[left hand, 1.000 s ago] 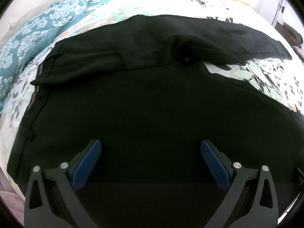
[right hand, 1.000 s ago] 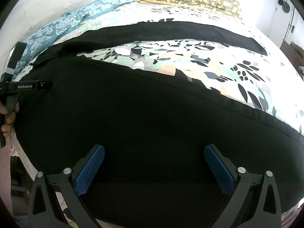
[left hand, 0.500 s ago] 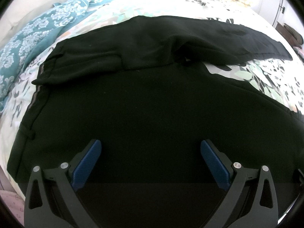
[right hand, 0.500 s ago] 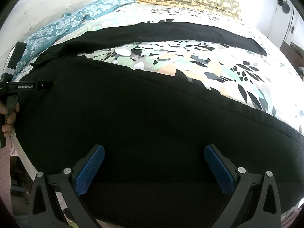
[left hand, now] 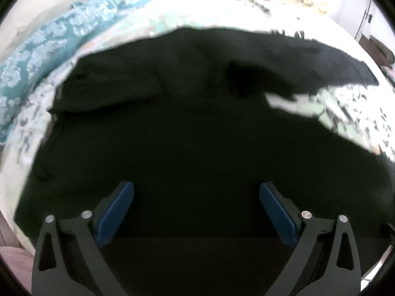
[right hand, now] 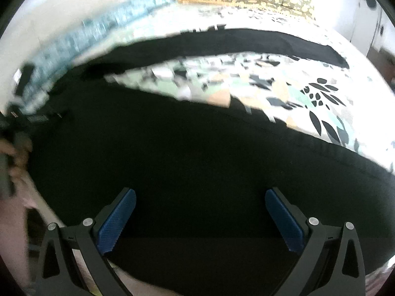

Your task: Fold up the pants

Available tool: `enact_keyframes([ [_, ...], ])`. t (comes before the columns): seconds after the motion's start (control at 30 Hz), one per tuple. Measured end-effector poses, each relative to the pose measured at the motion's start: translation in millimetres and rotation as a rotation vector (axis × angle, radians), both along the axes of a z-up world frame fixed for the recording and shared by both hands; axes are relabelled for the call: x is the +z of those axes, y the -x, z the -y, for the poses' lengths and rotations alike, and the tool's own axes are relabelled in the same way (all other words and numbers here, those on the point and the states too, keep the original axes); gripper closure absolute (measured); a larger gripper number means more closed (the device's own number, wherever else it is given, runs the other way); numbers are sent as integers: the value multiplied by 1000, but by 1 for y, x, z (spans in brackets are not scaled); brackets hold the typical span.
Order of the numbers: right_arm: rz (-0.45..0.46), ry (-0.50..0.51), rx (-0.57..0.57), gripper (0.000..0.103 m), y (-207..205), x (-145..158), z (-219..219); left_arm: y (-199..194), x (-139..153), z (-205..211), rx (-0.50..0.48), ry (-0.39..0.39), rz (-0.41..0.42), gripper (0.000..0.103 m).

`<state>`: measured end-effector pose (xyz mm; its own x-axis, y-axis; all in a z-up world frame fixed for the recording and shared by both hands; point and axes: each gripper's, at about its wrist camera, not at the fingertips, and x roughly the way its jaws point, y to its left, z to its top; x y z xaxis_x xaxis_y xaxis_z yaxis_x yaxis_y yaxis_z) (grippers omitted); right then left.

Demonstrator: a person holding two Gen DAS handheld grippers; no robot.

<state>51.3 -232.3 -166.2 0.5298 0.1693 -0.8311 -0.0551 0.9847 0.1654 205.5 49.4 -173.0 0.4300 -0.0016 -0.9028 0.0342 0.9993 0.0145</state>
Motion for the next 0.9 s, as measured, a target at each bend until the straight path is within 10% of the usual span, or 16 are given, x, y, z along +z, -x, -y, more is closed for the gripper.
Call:
enact_keyframes([
  [0.3, 37, -36, -127, 0, -10, 19, 36, -73, 44, -15, 93, 38, 125, 1],
  [0.6, 44, -96, -215, 0, -24, 31, 78, -105, -15, -46, 240, -18, 30, 1],
  [0.9, 48, -120, -323, 0, -103, 76, 197, -93, -27, -41, 205, -87, 135, 0],
])
